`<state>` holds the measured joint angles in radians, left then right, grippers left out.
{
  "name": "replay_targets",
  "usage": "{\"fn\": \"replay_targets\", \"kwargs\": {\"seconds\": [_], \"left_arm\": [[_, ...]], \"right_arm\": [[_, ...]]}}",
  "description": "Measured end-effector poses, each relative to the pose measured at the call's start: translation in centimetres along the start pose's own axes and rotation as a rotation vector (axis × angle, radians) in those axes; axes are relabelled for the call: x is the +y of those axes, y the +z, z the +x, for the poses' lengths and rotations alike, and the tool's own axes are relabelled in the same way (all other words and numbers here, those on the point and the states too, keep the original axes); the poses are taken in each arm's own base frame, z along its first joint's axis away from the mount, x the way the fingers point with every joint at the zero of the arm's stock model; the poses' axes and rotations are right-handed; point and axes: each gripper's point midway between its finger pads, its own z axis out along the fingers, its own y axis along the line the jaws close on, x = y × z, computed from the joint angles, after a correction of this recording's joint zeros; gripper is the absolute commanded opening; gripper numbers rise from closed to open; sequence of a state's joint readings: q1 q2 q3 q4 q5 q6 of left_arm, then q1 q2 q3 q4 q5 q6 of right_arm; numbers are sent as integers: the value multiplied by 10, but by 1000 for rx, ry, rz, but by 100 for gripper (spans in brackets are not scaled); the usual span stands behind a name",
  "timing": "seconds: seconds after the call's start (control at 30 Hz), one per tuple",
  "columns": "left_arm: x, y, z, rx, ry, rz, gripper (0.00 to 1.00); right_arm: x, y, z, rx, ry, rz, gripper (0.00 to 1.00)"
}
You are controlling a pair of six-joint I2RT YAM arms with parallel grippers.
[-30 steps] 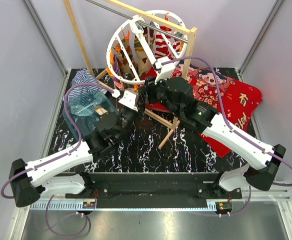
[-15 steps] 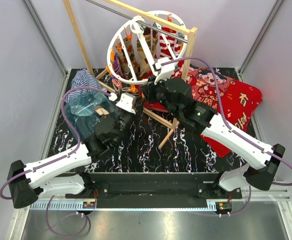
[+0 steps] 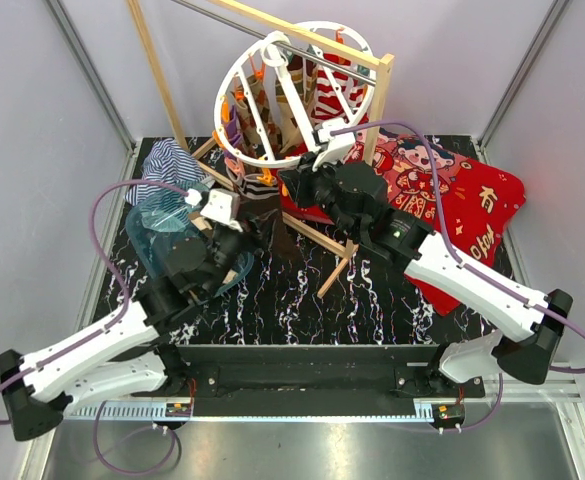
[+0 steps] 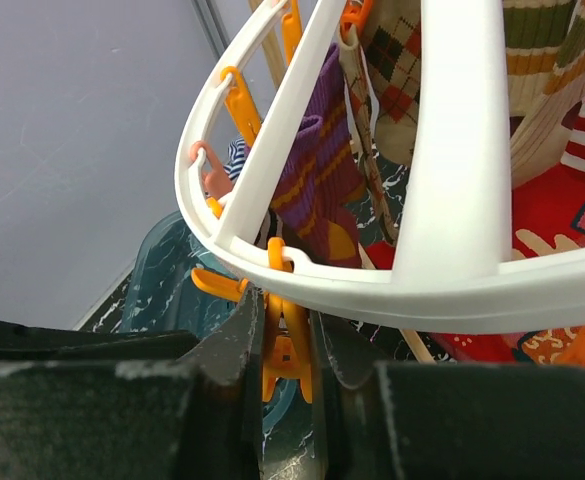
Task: Clip the socks to the hanger
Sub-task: Open the clamp at the hanger, then pick up the sock from the bin.
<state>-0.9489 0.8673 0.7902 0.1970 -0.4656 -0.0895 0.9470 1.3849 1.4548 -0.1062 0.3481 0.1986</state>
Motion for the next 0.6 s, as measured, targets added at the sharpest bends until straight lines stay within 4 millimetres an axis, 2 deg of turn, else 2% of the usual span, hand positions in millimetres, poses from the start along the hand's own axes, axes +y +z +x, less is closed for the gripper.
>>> {"fn": "replay_targets", "kwargs": {"seconds": [0.1,0.17,0.3,0.47,0.6], "left_arm": [[18,-10,2,40,-22,-49,68],[35,-14,8,82,-35,-102,68],[80,-22,28,180,-63,-256,68],[161,-36,66,341,-138,-534,65],[219,-44,112,494,-267,-709,59]], "right_arm": [[-1,0,0,-7,2,1,6],[-1,0,0,-9,2,2,6],[-3,-1,-1,-16,-3,3,6],[-4,-1,-1,-19,-10,4,6],[-5,0,0,-18,-17,5,6]]}}
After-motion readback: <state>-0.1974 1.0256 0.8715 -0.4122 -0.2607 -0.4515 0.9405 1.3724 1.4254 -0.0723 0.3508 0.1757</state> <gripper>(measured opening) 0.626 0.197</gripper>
